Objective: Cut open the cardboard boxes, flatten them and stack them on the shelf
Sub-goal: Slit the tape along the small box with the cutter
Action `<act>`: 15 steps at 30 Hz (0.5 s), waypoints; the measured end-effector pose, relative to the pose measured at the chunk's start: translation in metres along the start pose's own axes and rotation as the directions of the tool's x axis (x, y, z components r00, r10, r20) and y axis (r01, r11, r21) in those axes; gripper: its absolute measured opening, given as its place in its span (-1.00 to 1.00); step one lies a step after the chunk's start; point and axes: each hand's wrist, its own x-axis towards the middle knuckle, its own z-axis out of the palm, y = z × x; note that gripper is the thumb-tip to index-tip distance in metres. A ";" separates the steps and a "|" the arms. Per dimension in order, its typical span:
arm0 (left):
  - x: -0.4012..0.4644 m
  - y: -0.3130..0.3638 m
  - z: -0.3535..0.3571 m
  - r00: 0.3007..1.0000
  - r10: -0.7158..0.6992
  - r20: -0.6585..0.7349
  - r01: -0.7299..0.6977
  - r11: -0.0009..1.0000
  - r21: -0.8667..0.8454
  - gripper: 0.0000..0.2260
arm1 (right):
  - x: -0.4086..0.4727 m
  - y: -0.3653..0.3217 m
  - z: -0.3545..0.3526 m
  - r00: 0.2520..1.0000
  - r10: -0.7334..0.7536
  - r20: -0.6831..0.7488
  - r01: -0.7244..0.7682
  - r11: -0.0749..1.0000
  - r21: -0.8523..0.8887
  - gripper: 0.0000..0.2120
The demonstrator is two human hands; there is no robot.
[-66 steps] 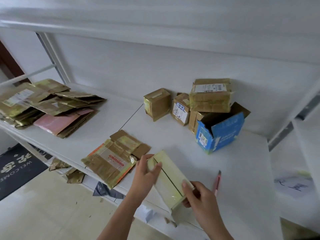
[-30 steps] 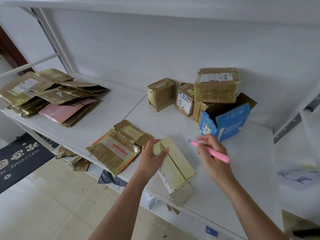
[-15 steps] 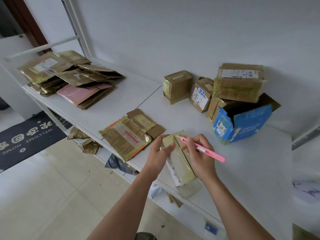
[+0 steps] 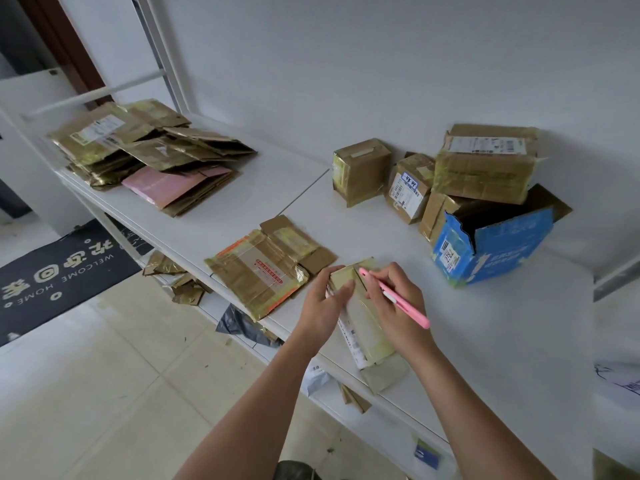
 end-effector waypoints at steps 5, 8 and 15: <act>0.000 -0.005 -0.004 1.000 -0.022 0.017 0.021 0.997 0.074 -0.80 | 0.001 0.001 -0.008 0.994 -0.088 0.064 0.094 0.991 -0.099 -0.79; 0.002 -0.005 -0.004 1.000 -0.025 0.001 0.025 0.996 0.083 -0.80 | -0.009 0.001 -0.019 0.986 -0.082 0.146 0.102 0.986 -0.134 -0.78; 0.005 -0.005 -0.006 0.999 -0.042 -0.025 0.045 0.988 0.144 -0.81 | -0.072 0.000 -0.064 0.979 0.044 0.197 -0.027 0.996 -0.088 -0.79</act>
